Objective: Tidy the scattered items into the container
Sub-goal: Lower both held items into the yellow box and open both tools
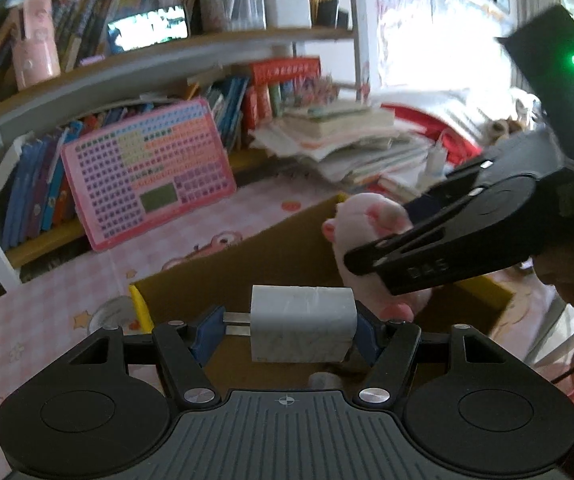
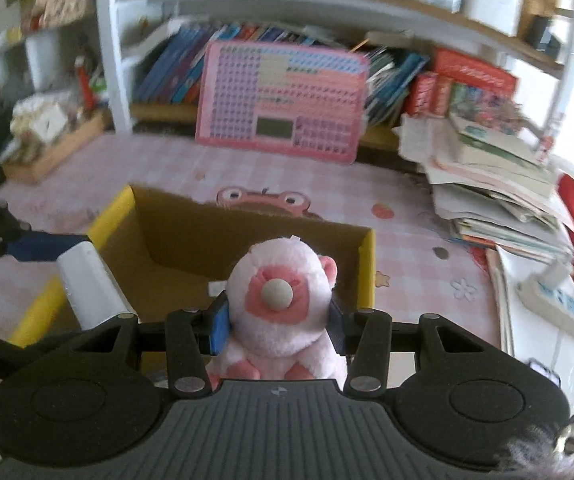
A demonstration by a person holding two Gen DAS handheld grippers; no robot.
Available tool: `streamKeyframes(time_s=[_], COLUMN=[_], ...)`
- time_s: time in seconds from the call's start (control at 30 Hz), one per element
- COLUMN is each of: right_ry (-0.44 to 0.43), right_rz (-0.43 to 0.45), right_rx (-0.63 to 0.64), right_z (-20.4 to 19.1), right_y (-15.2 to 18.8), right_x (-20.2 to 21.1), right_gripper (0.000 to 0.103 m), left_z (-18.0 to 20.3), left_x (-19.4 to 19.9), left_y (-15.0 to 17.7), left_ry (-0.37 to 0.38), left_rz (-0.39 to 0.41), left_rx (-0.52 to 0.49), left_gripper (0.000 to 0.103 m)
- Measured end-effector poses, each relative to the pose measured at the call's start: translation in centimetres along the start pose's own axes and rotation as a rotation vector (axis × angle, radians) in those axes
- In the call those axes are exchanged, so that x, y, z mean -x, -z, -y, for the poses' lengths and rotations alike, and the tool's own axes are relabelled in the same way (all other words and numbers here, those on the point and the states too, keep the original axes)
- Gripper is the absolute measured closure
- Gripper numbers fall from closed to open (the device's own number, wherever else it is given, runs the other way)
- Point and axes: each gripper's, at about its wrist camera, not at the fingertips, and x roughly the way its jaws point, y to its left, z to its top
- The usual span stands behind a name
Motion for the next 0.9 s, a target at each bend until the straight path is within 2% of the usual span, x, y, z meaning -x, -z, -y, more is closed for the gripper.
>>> streamKeyframes(time_s=[0.27,0.47,0.7,0.9], right_ry=[-0.045,-0.067,-0.081,-0.105], right_rz=[-0.065,-0.117,-0.107,-0.076], right_rx=[0.171,0.217,0.223,0.187], right_z=[0.2,0.5,0.5,1.0], right_y=[-1.4,-1.8,-1.8,-1.9], right_x=[-5.6,-8.5,-8.7,-7.5], right_gripper=[0.058,0.058,0.054,0.047], left_z=[0.4,0.5,0.8,1.4], left_x=[-4.6,-6.0,-6.1,-5.1], left_y=[-0.4,-0.3,-0.4,-0.8], left_ry=[-0.025,-0.050,-0.090,-0.132], left_rz=[-0.111,-0.162,-0.181,-0.149], left_rx=[-0.038,-0.025,-0.026,-0.046], left_gripper=[0.036,0.036,0.035,0.031])
